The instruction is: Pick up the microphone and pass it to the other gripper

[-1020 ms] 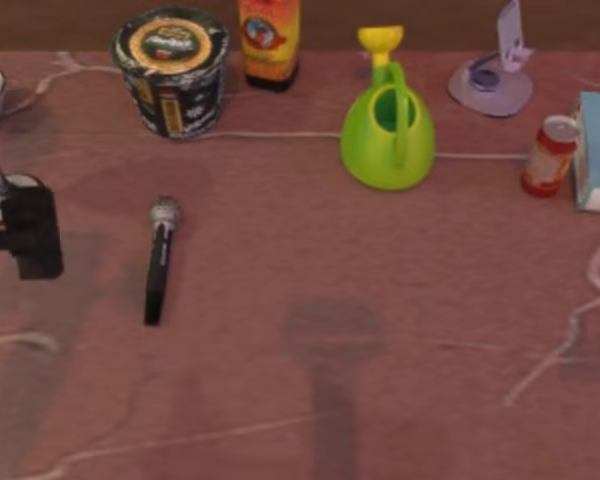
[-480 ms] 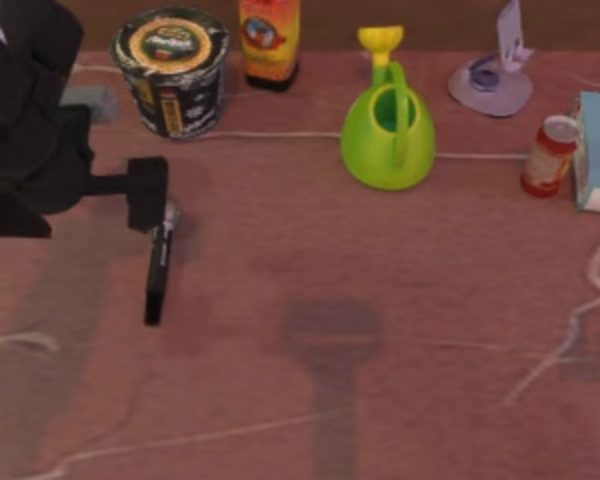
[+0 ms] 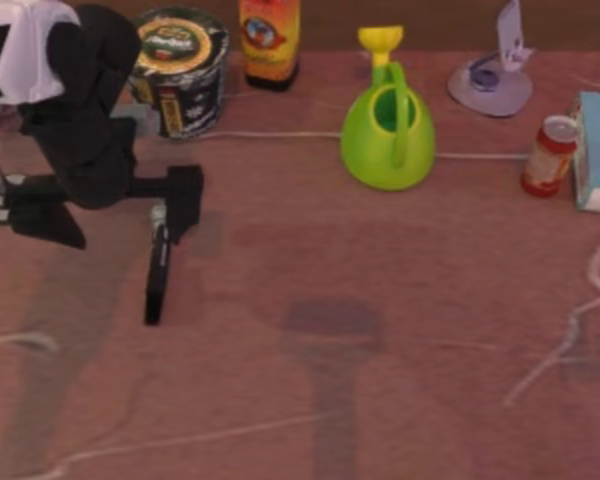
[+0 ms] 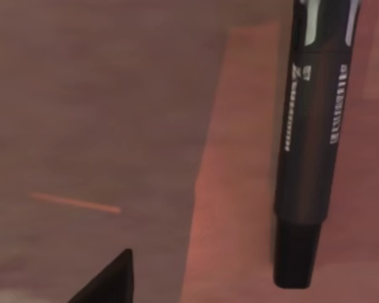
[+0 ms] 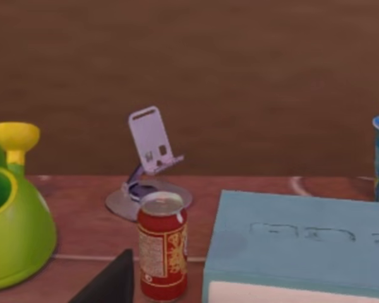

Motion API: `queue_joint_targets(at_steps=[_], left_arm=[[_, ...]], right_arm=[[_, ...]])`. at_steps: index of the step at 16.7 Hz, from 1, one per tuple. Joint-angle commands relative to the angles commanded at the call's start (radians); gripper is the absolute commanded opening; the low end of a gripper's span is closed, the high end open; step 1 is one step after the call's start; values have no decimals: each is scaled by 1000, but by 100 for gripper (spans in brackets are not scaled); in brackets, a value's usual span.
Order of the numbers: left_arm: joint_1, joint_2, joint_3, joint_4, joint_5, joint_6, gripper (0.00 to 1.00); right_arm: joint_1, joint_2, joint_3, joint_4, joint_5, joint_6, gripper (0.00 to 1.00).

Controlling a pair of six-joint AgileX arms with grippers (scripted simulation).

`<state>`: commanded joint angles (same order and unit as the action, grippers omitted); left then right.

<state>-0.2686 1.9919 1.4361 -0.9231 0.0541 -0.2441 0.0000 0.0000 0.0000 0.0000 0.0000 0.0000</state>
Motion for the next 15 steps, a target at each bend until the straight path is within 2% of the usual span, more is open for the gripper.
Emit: queue_joint_targets(at_steps=[6,15], left_arm=[[3,9,-10,18,0,1,100],[-12,202,-118,321,1,-10,100]], right_arm=[[0,0,0,0,0,0,100],[0,0,0,0,0,0,100]])
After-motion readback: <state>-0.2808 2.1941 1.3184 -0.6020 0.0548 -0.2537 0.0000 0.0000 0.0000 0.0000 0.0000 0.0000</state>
